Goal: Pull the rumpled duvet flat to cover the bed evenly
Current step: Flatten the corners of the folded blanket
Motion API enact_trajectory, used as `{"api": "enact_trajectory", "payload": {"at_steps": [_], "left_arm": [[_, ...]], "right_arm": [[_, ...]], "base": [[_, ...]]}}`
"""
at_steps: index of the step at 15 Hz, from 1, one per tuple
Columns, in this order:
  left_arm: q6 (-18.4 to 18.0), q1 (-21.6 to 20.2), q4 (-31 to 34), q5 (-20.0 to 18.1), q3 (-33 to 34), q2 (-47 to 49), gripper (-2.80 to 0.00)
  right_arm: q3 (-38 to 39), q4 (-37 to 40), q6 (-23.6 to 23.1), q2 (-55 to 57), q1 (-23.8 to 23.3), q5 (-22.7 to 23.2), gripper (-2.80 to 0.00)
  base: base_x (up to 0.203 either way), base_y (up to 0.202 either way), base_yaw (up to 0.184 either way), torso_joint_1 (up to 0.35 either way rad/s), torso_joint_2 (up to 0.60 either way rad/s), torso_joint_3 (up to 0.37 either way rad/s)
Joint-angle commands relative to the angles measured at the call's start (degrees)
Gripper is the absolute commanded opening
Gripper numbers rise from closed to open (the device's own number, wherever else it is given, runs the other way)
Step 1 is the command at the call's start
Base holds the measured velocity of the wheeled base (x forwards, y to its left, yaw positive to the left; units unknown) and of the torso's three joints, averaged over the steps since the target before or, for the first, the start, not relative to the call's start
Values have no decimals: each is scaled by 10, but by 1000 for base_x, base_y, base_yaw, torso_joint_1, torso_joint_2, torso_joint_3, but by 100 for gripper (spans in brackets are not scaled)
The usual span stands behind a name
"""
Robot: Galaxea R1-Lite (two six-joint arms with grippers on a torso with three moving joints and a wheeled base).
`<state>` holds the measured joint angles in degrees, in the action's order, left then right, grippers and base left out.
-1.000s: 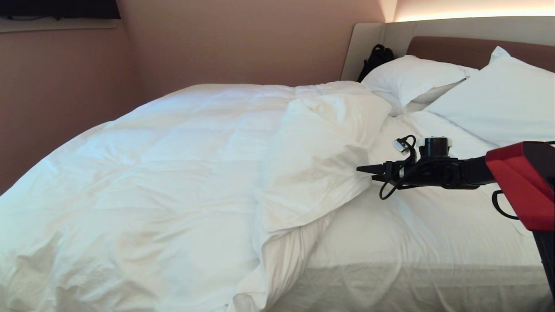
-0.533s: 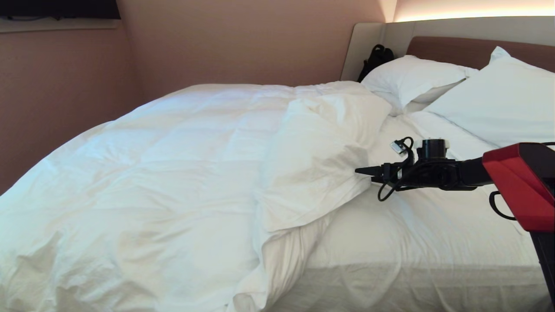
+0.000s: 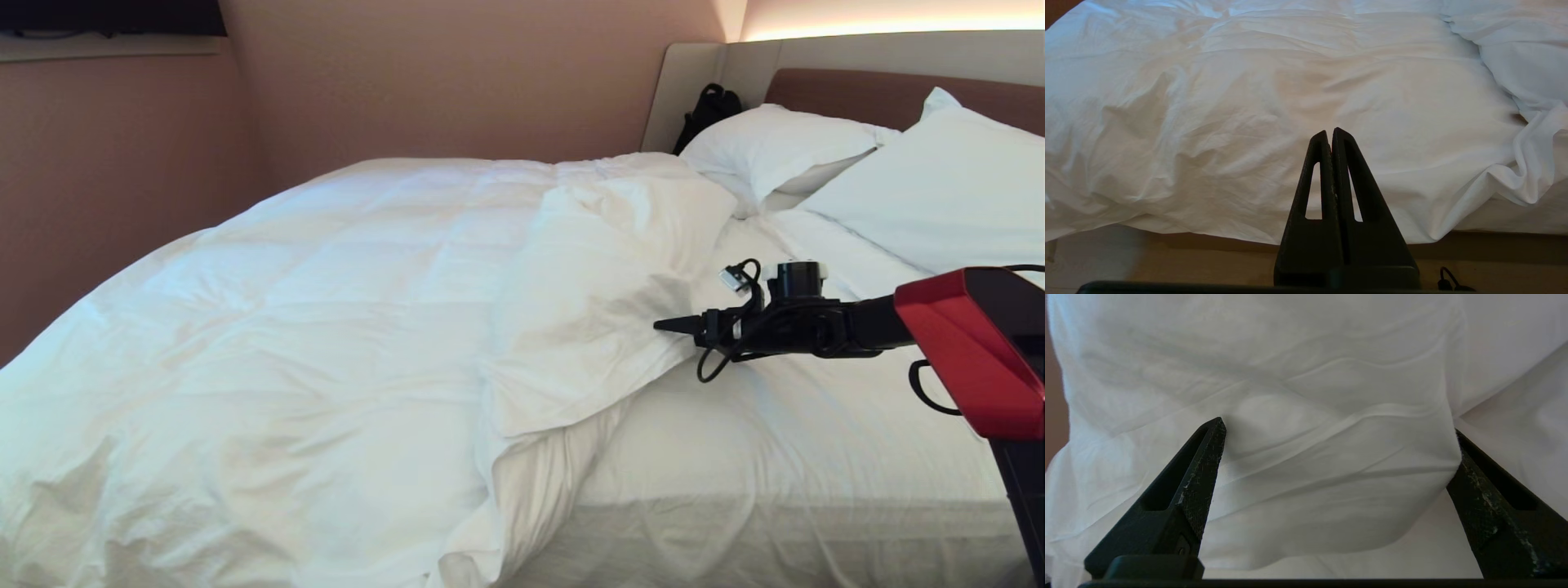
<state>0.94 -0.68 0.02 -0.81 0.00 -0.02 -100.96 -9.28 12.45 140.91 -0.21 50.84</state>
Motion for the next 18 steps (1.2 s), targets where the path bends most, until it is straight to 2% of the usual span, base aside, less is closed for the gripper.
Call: {"api": "enact_trajectory", "payload": {"at_steps": [1, 2, 3, 4, 13, 18], "left_arm": [[0, 0, 0, 0, 0, 0, -280], [0, 0, 0, 0, 0, 0, -280], [0, 0, 0, 0, 0, 0, -280], [0, 0, 0, 0, 0, 0, -280], [0, 0, 0, 0, 0, 0, -280], [0, 0, 0, 0, 0, 0, -280]], "right_arm": [[0, 0, -1, 2, 7, -46, 0], [0, 0, -1, 1, 8, -47, 0], [0, 0, 0, 1, 8, -48, -175], [1, 0, -1, -1, 7, -48, -280], [2, 1, 1, -16, 7, -47, -280], [34, 0, 5, -75, 5, -46, -280]], "base": [[0, 0, 0, 0, 0, 0], [0, 0, 0, 0, 0, 0], [0, 0, 0, 0, 0, 0], [0, 0, 0, 0, 0, 0], [0, 0, 0, 0, 0, 0], [0, 0, 0, 0, 0, 0]]}}
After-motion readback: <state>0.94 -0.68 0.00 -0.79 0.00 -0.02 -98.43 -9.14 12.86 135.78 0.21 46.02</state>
